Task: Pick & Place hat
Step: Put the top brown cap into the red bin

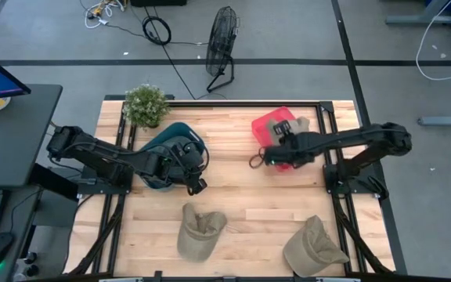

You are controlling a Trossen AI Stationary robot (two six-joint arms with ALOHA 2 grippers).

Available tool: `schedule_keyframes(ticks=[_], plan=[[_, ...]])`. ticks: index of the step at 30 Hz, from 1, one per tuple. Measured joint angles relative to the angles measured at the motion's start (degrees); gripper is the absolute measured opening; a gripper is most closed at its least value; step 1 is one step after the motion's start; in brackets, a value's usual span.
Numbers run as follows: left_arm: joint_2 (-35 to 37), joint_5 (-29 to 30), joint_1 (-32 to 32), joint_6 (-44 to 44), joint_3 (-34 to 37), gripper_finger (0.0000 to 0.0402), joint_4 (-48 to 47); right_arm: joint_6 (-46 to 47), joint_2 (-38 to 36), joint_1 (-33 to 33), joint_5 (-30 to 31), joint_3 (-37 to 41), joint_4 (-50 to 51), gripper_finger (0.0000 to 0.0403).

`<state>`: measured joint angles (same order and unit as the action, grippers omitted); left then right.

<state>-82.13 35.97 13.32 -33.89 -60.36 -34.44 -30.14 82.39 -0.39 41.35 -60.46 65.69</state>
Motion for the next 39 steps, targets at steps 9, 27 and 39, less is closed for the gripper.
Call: schedule_keyframes(ticks=[9,27,39], plan=[[0.00,0.00,-0.02,0.04,0.00,0.0105,-0.02,-16.12,0.00,-10.44,-1.92,11.98,-19.07,0.0000],[0.02,0.01,-0.02,0.00,0.00,0.0105,0.33,-21.28,0.00,-9.98,-7.96,17.29,-33.42,0.0049],[0.02,0.02,-0.02,-0.02,0.00,0.0105,0.36,-11.59,0.00,-8.98,-4.39,7.53,-19.05,0.0134]])
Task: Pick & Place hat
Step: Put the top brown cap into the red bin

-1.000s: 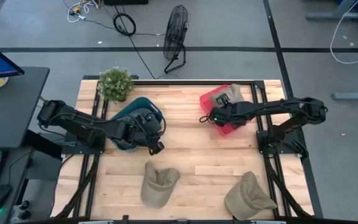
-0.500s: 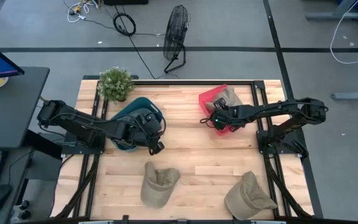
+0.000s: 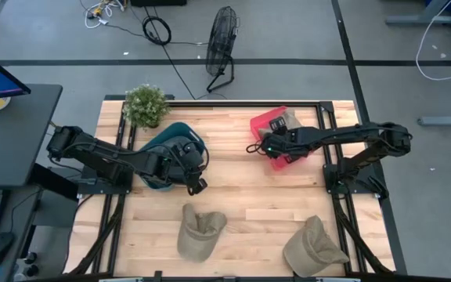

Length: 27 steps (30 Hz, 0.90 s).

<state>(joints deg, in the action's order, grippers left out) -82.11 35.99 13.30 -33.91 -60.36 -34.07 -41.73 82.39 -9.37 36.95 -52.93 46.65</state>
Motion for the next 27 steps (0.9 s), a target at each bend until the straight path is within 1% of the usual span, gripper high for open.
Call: schedule_keyframes(ticks=[2,4,7,10,12,15,17,22,24,27], plan=[[0.00,-0.01,0.00,0.00,0.00,0.0105,-0.01,0.79,0.00,-0.98,-0.40,-0.29,1.50,0.0152],[0.00,0.00,0.00,0.00,0.00,0.0105,-0.01,0.98,0.00,-2.30,-2.32,-0.29,2.97,0.0171],[0.00,-0.02,0.00,0.00,0.00,0.0105,0.01,0.95,0.00,-4.45,-6.27,-0.29,2.57,0.0200],[0.00,-0.02,0.00,0.02,0.00,0.0105,-0.01,0.65,0.00,-6.39,-8.06,-0.29,1.14,0.0223],[0.00,0.00,0.00,0.07,0.00,0.0105,-0.01,0.39,0.00,-7.64,-9.49,-0.29,0.54,0.0233],[0.00,0.00,0.00,0.07,0.00,0.0105,-0.01,0.02,0.00,-9.95,-13.73,-0.29,1.11,0.0238],[0.00,-0.01,0.00,0.11,0.00,0.0105,-0.01,-0.51,0.00,-11.33,-15.30,-0.14,1.25,0.0237],[0.00,0.00,0.00,1.02,0.00,0.0105,-0.01,-3.52,0.00,-13.73,-15.55,0.20,0.29,0.0216],[0.00,-0.01,0.00,1.88,0.00,0.0105,-0.02,-4.77,0.00,-14.41,-15.58,0.20,-0.20,0.0195],[0.00,0.00,0.00,2.06,0.00,0.0105,-0.03,-6.39,0.00,-15.49,-16.90,0.20,-0.30,0.0144]])
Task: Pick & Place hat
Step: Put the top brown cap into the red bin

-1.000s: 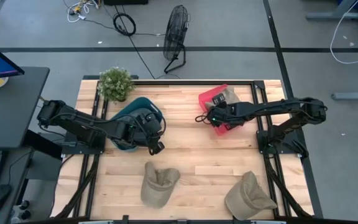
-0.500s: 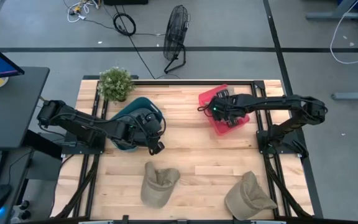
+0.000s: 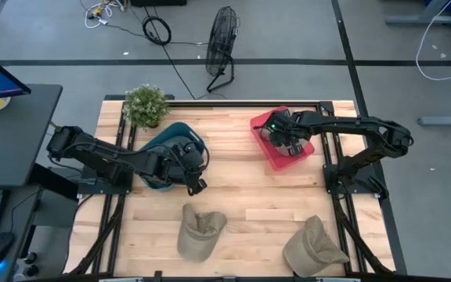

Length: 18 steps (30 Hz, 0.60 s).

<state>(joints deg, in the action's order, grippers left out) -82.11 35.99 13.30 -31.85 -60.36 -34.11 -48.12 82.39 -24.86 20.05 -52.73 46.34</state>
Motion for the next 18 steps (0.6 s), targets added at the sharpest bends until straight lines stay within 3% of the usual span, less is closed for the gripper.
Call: schedule_keyframes(ticks=[6,18], plan=[[0.00,0.00,0.00,0.17,0.00,0.0105,0.00,-0.59,0.00,-1.47,-3.57,0.00,-0.01,0.0017],[0.00,-0.01,0.00,0.19,0.00,0.0105,-0.03,1.42,0.02,2.88,2.28,-2.09,3.78,0.0007]])
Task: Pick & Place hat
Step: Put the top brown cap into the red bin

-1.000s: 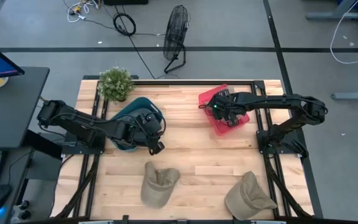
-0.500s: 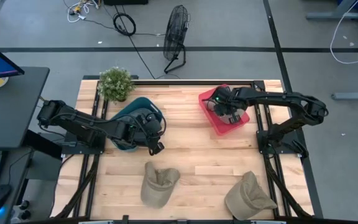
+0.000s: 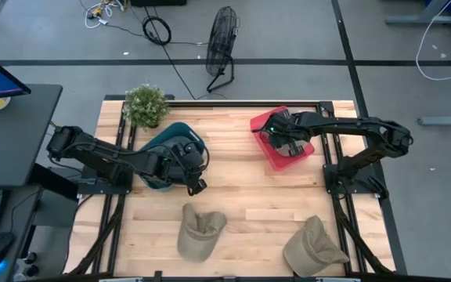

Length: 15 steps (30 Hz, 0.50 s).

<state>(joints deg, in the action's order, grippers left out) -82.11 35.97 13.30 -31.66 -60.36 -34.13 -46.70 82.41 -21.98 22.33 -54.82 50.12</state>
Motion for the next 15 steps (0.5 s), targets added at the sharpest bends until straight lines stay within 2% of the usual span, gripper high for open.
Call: schedule_keyframes(ticks=[5,10,15], plan=[[0.00,0.01,-0.01,-0.07,0.00,0.0105,0.00,1.78,0.00,2.03,-0.30,-2.18,-0.13,0.0003],[0.00,0.00,-0.02,-0.24,0.00,0.0105,0.00,3.14,0.00,2.37,-6.57,-2.21,-0.38,0.0002],[0.00,0.02,0.00,-0.37,0.00,0.0105,0.00,2.87,0.00,2.14,-6.86,-2.21,-0.89,0.0005]])
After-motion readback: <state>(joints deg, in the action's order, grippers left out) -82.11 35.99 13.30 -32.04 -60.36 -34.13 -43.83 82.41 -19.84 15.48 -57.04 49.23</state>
